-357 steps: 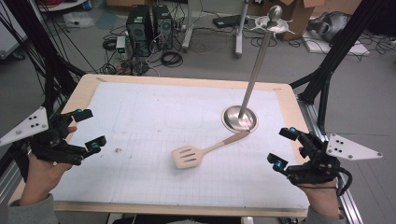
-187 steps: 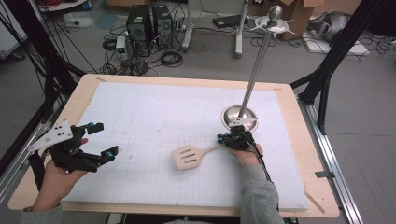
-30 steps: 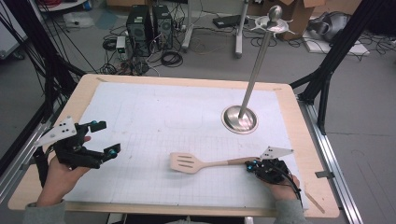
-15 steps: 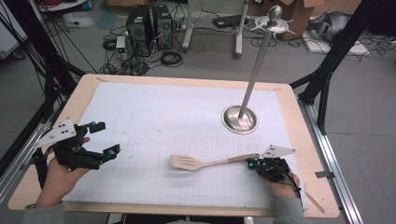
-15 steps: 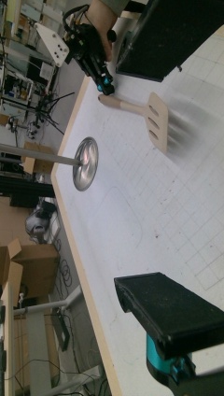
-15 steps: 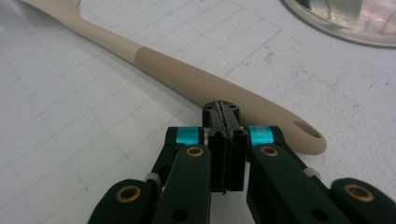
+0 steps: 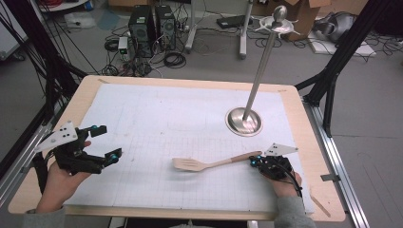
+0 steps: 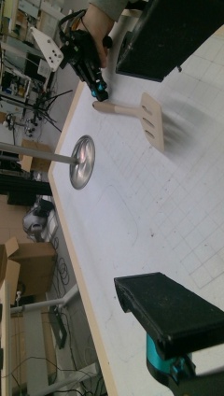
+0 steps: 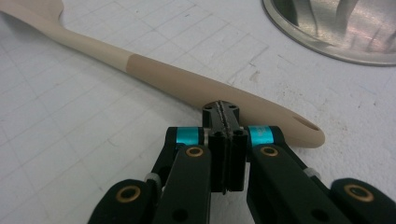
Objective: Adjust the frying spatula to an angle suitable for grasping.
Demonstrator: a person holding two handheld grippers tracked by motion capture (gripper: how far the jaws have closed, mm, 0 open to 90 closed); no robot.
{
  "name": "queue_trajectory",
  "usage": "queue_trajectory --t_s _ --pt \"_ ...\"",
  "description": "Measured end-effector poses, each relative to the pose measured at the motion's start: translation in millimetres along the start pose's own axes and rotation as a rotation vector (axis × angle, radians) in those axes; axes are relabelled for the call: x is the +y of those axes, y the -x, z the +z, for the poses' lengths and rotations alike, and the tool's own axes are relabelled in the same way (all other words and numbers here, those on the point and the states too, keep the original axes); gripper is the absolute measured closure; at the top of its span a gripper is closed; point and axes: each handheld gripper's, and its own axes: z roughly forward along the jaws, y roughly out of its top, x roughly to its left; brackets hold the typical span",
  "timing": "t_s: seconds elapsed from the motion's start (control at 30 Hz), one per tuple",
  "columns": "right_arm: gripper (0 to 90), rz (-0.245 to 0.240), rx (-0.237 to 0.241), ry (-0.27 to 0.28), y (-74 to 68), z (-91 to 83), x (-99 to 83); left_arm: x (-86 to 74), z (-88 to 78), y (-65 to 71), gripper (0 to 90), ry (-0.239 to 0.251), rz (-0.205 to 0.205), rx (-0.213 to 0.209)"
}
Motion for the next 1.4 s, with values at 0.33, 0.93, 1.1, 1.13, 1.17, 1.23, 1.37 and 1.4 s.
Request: queue_trajectory --t_s 0.33,0.93,1.1,1.13,1.17,1.23,1.37,1.4 --pt "90.0 -0.013 -0.016 -0.005 1.5 9.1 7.0 -1.4 -5.1 -0.4 1.8 0.001 -0.004 0.013" --pt "90.0 -0.026 -0.034 -0.005 3.3 32.8 26.4 -4.6 -11.9 -0.4 1.8 -0.002 -0.008 0.035" --pt "90.0 -0.033 -0.041 -0.004 3.0 38.2 30.7 -5.0 -13.9 -0.3 1.8 -0.001 -0.008 0.039" --pt "90.0 -0.030 -0.041 -0.004 2.7 39.5 31.7 -5.3 -14.5 -0.4 1.8 -0.002 -0.008 0.042" --pt "90.0 -0.027 -0.040 -0.004 2.4 40.9 32.8 -5.3 -14.5 -0.4 1.8 -0.002 -0.008 0.042" --pt "90.0 -0.035 -0.044 -0.004 2.7 43.5 34.9 -5.3 -15.7 -0.6 1.8 0.000 -0.010 0.045" --pt "90.0 -0.041 -0.041 -0.003 2.6 47.8 38.3 -5.9 -16.8 -0.6 1.8 -0.001 -0.010 0.047" --pt "90.0 -0.039 -0.038 -0.004 2.5 48.6 39.1 -6.1 -17.1 -0.6 1.8 -0.002 -0.009 0.048"
